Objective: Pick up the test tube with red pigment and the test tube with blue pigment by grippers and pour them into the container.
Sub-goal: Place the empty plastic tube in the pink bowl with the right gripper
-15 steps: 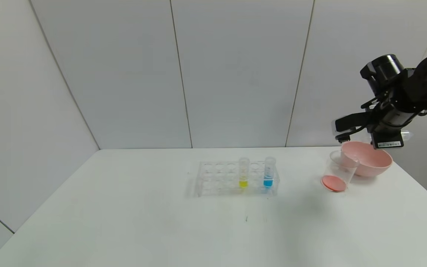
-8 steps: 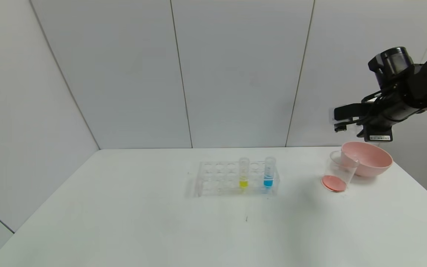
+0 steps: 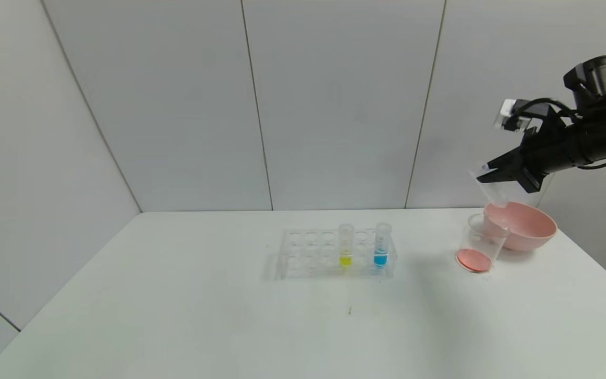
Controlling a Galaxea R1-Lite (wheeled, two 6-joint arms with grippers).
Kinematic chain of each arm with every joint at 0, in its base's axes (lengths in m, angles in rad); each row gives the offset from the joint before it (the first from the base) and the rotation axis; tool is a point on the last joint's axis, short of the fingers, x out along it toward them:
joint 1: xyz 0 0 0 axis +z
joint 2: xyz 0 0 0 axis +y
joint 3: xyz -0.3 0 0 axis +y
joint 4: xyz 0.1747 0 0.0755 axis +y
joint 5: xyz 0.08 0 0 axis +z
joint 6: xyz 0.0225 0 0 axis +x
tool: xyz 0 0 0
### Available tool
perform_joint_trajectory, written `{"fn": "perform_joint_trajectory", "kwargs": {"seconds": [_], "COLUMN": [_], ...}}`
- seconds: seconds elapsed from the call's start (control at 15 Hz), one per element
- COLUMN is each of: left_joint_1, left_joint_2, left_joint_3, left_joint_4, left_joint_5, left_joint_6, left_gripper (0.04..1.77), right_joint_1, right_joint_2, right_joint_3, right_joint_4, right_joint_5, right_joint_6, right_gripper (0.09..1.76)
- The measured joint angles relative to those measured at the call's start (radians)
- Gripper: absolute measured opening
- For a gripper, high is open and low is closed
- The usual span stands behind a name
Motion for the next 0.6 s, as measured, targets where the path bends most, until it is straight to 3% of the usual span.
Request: {"fn": "perform_joint_trajectory", "kwargs": {"seconds": [0.13, 0.4, 0.6], "left_joint_1": [0.0, 0.0, 0.0], "left_joint_2": [0.0, 0.0, 0.0], "left_joint_3": [0.0, 0.0, 0.0], "left_joint_4": [0.0, 0.0, 0.0], "left_joint_5": [0.0, 0.0, 0.0], "left_joint_6": [0.0, 0.0, 0.0], "left_gripper": [1.76, 1.76, 1.76], "right_joint_1": [-0.013, -0.011, -0.007], "right_joint_2": [-0.002, -0.029, -0.086], "right_joint_3": [0.006, 0.092, 0.298], "right_joint_4": [-0.109, -0.44, -0.71], "right_joint_5": [0.099, 0.125, 0.102], "right_joint_6": [0.204, 0.656, 0.781], "right_gripper": [0.49, 0.49, 0.49]}}
